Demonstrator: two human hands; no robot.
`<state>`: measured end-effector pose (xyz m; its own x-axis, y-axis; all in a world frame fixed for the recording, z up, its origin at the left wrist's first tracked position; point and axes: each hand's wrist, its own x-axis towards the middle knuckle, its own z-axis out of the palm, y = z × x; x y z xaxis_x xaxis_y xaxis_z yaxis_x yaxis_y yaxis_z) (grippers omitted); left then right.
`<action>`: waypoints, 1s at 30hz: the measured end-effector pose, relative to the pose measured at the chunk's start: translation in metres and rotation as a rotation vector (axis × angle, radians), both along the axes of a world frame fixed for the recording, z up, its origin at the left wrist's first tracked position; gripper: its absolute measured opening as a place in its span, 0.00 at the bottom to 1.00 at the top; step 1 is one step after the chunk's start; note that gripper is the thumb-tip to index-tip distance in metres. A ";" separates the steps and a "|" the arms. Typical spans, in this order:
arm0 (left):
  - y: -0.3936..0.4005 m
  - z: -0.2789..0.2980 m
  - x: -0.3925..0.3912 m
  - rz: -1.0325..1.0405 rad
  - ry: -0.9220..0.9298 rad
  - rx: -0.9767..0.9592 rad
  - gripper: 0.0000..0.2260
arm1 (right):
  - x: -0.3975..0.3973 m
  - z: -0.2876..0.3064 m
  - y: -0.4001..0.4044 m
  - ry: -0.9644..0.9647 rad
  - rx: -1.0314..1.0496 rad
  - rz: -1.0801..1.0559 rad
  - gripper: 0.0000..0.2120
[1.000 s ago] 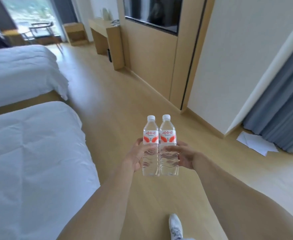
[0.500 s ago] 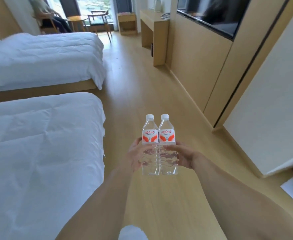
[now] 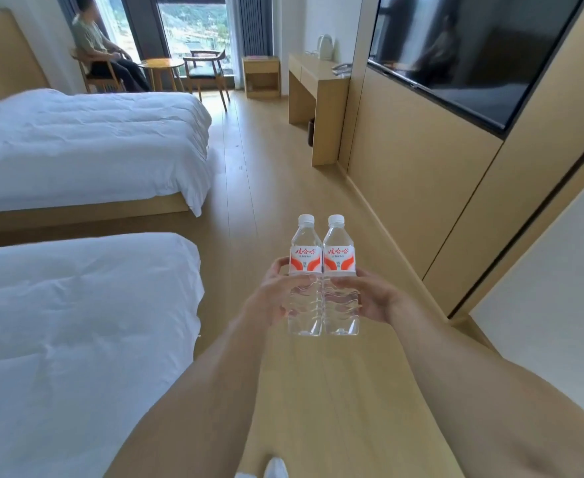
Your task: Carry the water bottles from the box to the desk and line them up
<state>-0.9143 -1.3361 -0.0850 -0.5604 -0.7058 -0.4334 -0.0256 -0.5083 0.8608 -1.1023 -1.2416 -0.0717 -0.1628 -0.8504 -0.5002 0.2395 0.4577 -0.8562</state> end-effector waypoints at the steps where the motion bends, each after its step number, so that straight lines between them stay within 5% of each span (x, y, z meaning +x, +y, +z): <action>1: -0.022 0.004 -0.007 -0.005 0.008 -0.003 0.30 | -0.007 0.002 -0.021 0.002 -0.005 -0.013 0.21; 16: -0.261 0.013 -0.099 0.016 -0.020 -0.014 0.27 | -0.105 -0.012 -0.269 -0.031 -0.019 0.010 0.22; 30: -0.478 0.023 -0.209 0.186 -0.067 -0.008 0.30 | -0.229 0.001 -0.525 -0.067 -0.040 0.249 0.30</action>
